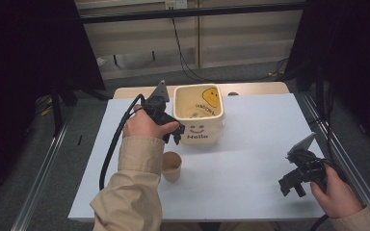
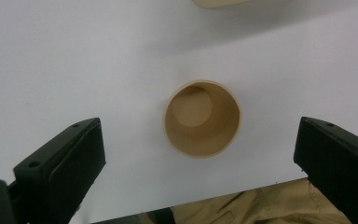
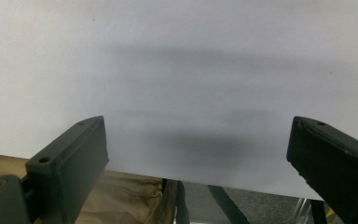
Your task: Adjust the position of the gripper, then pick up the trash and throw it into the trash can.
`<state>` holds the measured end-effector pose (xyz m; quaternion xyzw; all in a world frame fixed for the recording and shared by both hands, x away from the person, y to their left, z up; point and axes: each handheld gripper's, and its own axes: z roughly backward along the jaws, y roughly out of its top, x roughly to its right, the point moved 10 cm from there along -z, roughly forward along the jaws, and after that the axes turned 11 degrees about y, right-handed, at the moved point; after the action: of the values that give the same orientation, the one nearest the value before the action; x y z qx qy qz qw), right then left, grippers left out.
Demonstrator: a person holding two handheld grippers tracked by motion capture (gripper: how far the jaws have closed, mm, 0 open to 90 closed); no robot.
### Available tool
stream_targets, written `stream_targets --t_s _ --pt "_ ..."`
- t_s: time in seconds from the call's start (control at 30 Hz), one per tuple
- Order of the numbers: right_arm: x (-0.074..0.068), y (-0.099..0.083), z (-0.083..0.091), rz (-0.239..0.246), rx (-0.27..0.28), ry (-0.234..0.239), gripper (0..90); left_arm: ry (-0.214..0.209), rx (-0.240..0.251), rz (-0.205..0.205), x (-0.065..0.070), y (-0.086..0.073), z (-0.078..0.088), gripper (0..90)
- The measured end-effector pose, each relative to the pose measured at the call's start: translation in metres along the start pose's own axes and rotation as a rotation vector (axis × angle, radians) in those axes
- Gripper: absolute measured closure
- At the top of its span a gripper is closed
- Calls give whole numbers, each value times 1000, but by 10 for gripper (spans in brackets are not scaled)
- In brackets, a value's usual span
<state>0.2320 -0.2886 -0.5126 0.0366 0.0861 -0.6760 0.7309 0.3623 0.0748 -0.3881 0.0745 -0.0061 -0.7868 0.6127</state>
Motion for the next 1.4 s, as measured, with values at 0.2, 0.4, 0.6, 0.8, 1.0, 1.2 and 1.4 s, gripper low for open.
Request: stream_targets --t_s 0.2,0.4,0.6,0.8,1.0,1.2,1.4 --pt "-1 0 1 -6 6 6 51 14 -5 -7 -3 -3 -9 18" --pt "-1 -1 2 -13 1 -4 50 18 -15 6 0 -7 -26 18" --pt "2 -2 1 -3 -4 -8 51 27 -44 -8 5 -12 -51 15" --pt "1 -1 1 -8 5 -1 51 14 -59 -6 12 -18 -70 12" --pt "0 -1 1 -5 4 1 51 10 -61 -11 13 -22 -85 14" --pt "-2 -1 0 -3 2 4 50 5 -73 -15 17 -26 -94 19" --pt "-1 0 0 -9 4 -1 51 -10 -53 7 16 -22 -84 24"
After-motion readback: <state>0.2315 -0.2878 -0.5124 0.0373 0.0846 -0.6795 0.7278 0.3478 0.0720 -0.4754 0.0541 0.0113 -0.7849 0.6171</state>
